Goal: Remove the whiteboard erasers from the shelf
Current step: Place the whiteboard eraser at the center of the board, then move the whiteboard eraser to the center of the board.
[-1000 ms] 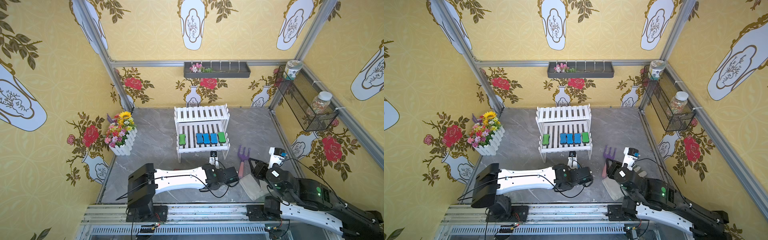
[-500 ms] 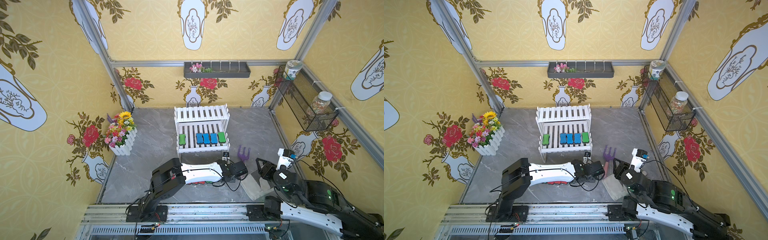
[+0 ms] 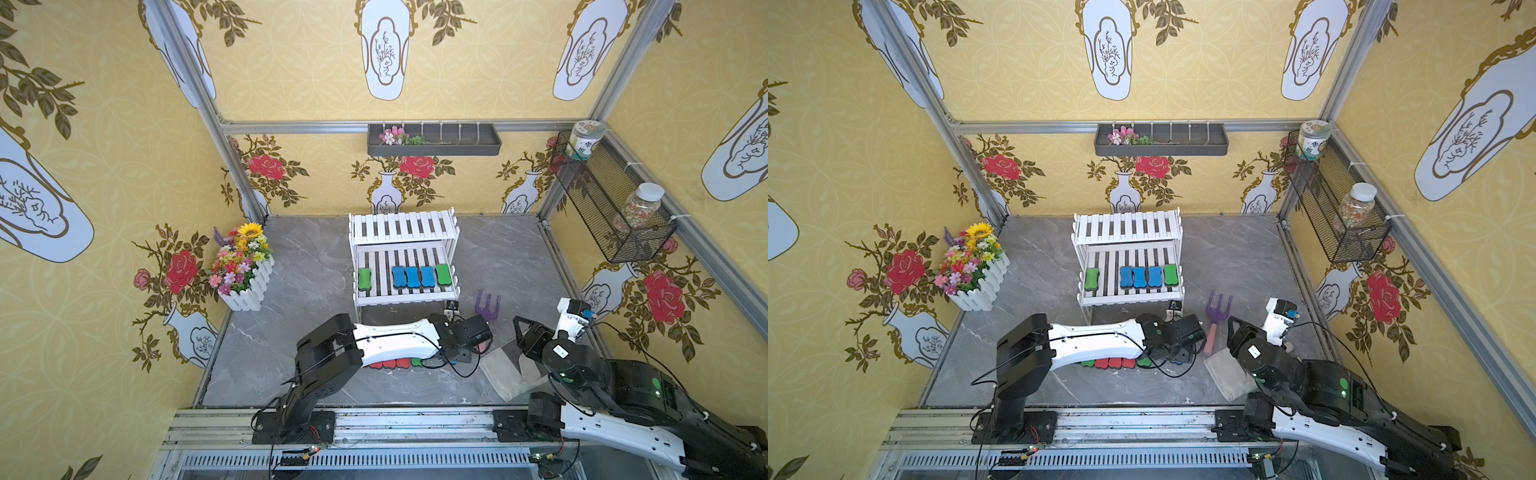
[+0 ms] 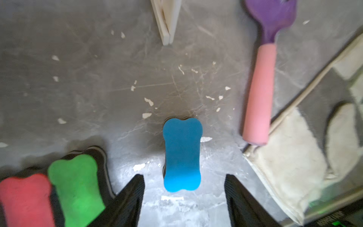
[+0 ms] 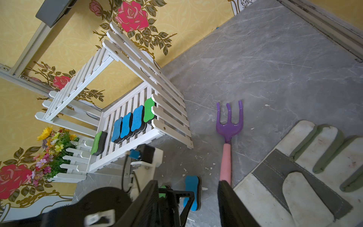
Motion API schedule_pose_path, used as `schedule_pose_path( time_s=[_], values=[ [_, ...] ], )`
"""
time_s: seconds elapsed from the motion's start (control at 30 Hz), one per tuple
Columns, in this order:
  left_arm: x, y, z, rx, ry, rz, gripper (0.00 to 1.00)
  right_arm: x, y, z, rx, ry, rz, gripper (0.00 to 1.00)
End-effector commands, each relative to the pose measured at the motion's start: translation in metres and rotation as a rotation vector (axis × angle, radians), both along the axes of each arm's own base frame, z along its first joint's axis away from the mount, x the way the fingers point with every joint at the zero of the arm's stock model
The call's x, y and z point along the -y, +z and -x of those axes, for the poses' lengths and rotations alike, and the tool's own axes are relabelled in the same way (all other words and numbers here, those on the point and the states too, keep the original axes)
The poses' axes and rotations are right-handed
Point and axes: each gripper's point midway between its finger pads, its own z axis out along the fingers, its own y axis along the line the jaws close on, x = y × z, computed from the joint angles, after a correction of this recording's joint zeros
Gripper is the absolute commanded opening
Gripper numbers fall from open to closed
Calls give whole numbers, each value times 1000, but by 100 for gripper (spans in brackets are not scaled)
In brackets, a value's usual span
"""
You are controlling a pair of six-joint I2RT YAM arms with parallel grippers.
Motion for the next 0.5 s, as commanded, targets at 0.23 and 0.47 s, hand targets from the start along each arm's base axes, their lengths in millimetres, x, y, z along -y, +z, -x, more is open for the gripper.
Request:
schedule_pose_path(
  time_s=[0.23,0.47],
  values=[
    [-21,102,9,161,16,130,91,-53,-50,0,-170,118,78,55],
    [-91,187,16,248,101,304,100,-99,-144,-3,-426,242,53,55]
  ],
)
